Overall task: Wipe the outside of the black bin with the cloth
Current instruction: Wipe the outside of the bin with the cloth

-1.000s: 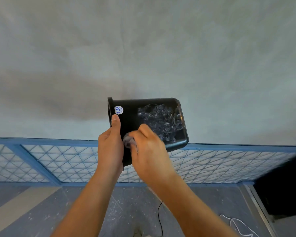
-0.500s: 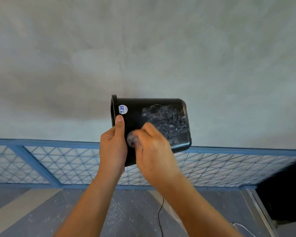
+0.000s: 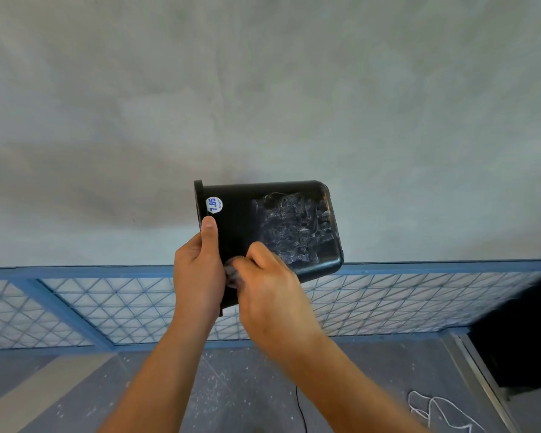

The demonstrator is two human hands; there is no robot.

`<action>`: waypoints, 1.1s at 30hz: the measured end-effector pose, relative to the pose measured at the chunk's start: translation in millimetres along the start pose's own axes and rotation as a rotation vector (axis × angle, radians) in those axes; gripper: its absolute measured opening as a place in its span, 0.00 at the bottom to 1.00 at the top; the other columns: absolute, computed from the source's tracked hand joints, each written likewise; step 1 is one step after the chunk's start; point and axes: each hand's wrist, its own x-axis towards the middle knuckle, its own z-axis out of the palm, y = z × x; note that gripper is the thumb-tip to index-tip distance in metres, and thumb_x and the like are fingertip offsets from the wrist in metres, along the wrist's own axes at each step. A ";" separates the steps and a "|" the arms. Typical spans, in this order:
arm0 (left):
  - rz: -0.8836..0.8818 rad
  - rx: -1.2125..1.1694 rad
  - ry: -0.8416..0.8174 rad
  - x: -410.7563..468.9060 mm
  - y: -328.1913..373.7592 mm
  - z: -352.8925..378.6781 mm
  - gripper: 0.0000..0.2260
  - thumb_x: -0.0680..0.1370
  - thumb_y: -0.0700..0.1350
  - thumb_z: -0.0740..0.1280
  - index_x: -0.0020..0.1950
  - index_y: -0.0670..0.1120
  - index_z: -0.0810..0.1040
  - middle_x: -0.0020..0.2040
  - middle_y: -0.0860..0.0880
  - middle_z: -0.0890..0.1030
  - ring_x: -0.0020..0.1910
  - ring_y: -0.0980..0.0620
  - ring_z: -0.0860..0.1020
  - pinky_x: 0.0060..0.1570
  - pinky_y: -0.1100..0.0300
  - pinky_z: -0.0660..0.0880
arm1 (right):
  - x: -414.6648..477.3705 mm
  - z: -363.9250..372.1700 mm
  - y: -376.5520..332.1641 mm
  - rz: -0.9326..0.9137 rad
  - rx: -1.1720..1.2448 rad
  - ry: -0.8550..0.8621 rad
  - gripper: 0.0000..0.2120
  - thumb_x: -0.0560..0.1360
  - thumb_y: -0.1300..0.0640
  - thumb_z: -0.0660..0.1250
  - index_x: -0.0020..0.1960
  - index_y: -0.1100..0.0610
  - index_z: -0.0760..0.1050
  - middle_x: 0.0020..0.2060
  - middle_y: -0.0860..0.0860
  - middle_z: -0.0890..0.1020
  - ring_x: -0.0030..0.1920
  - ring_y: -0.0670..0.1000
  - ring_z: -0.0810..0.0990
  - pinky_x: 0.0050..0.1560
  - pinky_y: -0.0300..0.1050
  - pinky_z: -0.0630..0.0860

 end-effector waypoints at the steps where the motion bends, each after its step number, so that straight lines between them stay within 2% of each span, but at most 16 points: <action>1: -0.002 0.013 0.005 1.5 0.5 -1.2 0.29 0.85 0.63 0.60 0.27 0.50 0.71 0.25 0.52 0.70 0.27 0.50 0.69 0.34 0.52 0.68 | -2.4 4.5 -1.0 0.008 -0.001 0.006 0.08 0.74 0.69 0.69 0.50 0.59 0.80 0.47 0.49 0.72 0.39 0.48 0.71 0.35 0.41 0.73; 3: 0.015 0.049 0.025 5.5 0.4 -2.6 0.29 0.85 0.62 0.60 0.28 0.50 0.73 0.24 0.53 0.72 0.27 0.51 0.71 0.32 0.54 0.69 | -3.6 9.0 -1.9 0.004 0.005 0.014 0.09 0.75 0.69 0.69 0.51 0.59 0.80 0.48 0.49 0.73 0.40 0.48 0.72 0.36 0.43 0.76; 5: 0.041 0.098 0.049 11.7 -1.4 -6.6 0.27 0.84 0.63 0.60 0.33 0.48 0.77 0.28 0.50 0.78 0.31 0.48 0.77 0.34 0.48 0.76 | -3.9 7.2 1.5 -0.002 0.022 0.016 0.09 0.78 0.67 0.67 0.53 0.57 0.81 0.49 0.48 0.74 0.41 0.48 0.74 0.39 0.45 0.79; 8: 0.064 0.164 0.072 19.8 -4.8 -14.3 0.26 0.81 0.65 0.59 0.43 0.44 0.81 0.39 0.43 0.85 0.40 0.43 0.84 0.47 0.37 0.82 | -6.3 -2.6 18.0 0.032 0.044 0.133 0.11 0.78 0.69 0.69 0.54 0.57 0.83 0.48 0.49 0.76 0.40 0.48 0.77 0.39 0.44 0.80; 10: 0.091 0.177 0.082 20.9 -5.1 -16.7 0.23 0.84 0.62 0.59 0.45 0.45 0.81 0.41 0.42 0.85 0.42 0.45 0.84 0.47 0.40 0.83 | -7.7 -3.2 27.7 0.074 0.042 0.226 0.11 0.76 0.71 0.71 0.54 0.59 0.83 0.48 0.51 0.76 0.38 0.50 0.78 0.38 0.44 0.80; 11: 0.117 0.189 0.090 19.9 -4.5 -16.0 0.22 0.85 0.60 0.59 0.44 0.46 0.81 0.39 0.44 0.84 0.40 0.50 0.84 0.43 0.44 0.82 | -7.2 -0.5 26.8 0.085 0.037 0.245 0.11 0.76 0.71 0.71 0.55 0.59 0.83 0.48 0.51 0.76 0.38 0.50 0.78 0.38 0.44 0.80; 12: 0.143 0.206 0.103 18.5 -3.9 -14.8 0.21 0.86 0.58 0.60 0.42 0.46 0.79 0.36 0.47 0.83 0.36 0.56 0.81 0.39 0.49 0.79 | -6.6 5.4 21.3 0.081 0.037 0.245 0.11 0.76 0.71 0.70 0.55 0.59 0.82 0.48 0.51 0.76 0.38 0.51 0.78 0.38 0.45 0.80; 14: 0.173 0.231 0.122 16.3 -2.1 -11.0 0.21 0.87 0.56 0.60 0.38 0.47 0.76 0.32 0.51 0.79 0.30 0.59 0.76 0.35 0.55 0.72 | -6.8 19.0 2.9 0.048 0.056 0.182 0.10 0.77 0.69 0.69 0.55 0.59 0.82 0.48 0.51 0.75 0.40 0.51 0.77 0.38 0.47 0.80; 17: 0.164 0.209 0.134 18.3 -3.0 -13.0 0.22 0.86 0.57 0.60 0.38 0.45 0.76 0.32 0.49 0.77 0.31 0.55 0.74 0.35 0.54 0.72 | -8.4 24.4 -5.7 0.043 0.077 0.118 0.10 0.78 0.67 0.68 0.57 0.59 0.81 0.49 0.51 0.74 0.41 0.51 0.77 0.38 0.48 0.80; 19: 0.169 0.194 0.144 20.9 -4.6 -18.7 0.24 0.86 0.58 0.59 0.41 0.40 0.76 0.35 0.42 0.78 0.34 0.50 0.75 0.37 0.48 0.74 | -9.1 15.7 7.6 0.082 0.087 0.160 0.11 0.79 0.68 0.68 0.58 0.59 0.82 0.50 0.51 0.75 0.40 0.50 0.78 0.37 0.46 0.80; 21: 0.175 0.184 0.147 20.8 -4.7 -22.0 0.23 0.86 0.58 0.59 0.41 0.42 0.76 0.37 0.40 0.79 0.36 0.47 0.78 0.40 0.44 0.76 | -11.7 7.6 25.0 0.129 0.065 0.240 0.11 0.78 0.69 0.69 0.58 0.60 0.82 0.51 0.52 0.77 0.40 0.50 0.79 0.37 0.46 0.81; 25: 0.222 0.208 0.174 14.3 -1.0 -17.5 0.22 0.87 0.55 0.59 0.34 0.49 0.69 0.30 0.52 0.72 0.29 0.57 0.70 0.33 0.56 0.67 | -14.0 17.5 17.2 0.120 0.067 0.255 0.10 0.79 0.68 0.66 0.57 0.60 0.82 0.50 0.52 0.76 0.40 0.52 0.78 0.37 0.49 0.79; 27: 0.227 0.225 0.195 12.0 -1.4 -15.1 0.23 0.87 0.55 0.59 0.33 0.49 0.67 0.29 0.53 0.70 0.28 0.57 0.69 0.32 0.57 0.64 | -16.1 24.5 2.9 0.076 0.085 0.192 0.10 0.79 0.67 0.66 0.57 0.58 0.81 0.49 0.51 0.75 0.40 0.51 0.77 0.38 0.48 0.79; 29: 0.219 0.221 0.211 12.4 -4.3 -17.2 0.23 0.87 0.55 0.59 0.33 0.48 0.66 0.29 0.52 0.69 0.28 0.56 0.68 0.32 0.54 0.64 | -17.1 21.3 3.4 0.081 0.102 0.164 0.09 0.81 0.66 0.66 0.57 0.57 0.81 0.50 0.50 0.74 0.40 0.50 0.77 0.37 0.47 0.79; 31: 0.207 0.197 0.209 13.7 -6.4 -19.6 0.24 0.87 0.56 0.59 0.34 0.47 0.66 0.30 0.51 0.69 0.29 0.56 0.67 0.34 0.53 0.65 | -17.3 11.1 18.5 0.126 0.113 0.218 0.09 0.81 0.67 0.66 0.56 0.57 0.82 0.51 0.50 0.75 0.40 0.49 0.77 0.37 0.46 0.79; 33: 0.214 0.182 0.204 13.2 -7.5 -19.4 0.23 0.87 0.56 0.58 0.35 0.47 0.68 0.30 0.51 0.70 0.29 0.56 0.68 0.33 0.57 0.66 | -17.0 3.0 34.3 0.179 0.091 0.297 0.09 0.80 0.68 0.68 0.57 0.58 0.82 0.53 0.50 0.75 0.41 0.48 0.78 0.38 0.46 0.80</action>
